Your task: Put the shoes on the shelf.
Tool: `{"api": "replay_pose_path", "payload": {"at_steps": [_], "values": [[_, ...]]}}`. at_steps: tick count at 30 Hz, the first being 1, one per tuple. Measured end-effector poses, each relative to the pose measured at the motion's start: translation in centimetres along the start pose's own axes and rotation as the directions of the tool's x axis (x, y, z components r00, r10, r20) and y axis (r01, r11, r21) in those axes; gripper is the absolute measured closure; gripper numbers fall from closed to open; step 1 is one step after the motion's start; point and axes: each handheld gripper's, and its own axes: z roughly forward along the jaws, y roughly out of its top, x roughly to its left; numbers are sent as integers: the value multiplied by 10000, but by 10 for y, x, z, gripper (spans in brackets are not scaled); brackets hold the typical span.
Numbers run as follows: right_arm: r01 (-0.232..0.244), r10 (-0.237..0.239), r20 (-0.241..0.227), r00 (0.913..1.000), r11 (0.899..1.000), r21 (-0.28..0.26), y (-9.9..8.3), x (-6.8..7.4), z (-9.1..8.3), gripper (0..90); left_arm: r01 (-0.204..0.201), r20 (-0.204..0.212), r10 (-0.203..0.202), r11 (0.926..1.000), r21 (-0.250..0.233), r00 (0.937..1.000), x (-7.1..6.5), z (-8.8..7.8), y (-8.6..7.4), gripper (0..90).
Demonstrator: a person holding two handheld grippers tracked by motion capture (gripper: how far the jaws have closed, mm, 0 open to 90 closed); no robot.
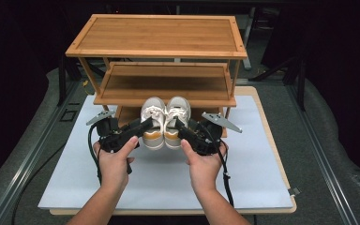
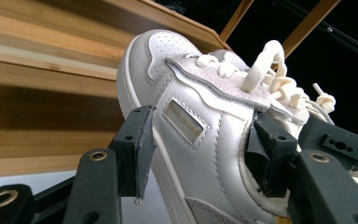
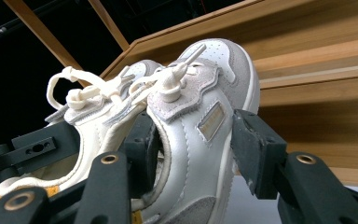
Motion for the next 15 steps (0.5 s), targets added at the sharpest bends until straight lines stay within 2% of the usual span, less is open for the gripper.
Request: {"api": "replay_pose_path", "payload": {"at_steps": [6,8,15], "values": [[44,-44,28,10000,10000,52,6,1,2,520,82,40,-82,10000,-22,10000,1,3,6,462],[80,-80,62,9999,10000,38,8,1,4,520,-6,-28,6,10000,-16,10000,1,4,9,461],[-70,70,-60,10000,10000,48,15,-1,10,520,28,-48,-28,10000,-75,10000,2,9,18,462]]}}
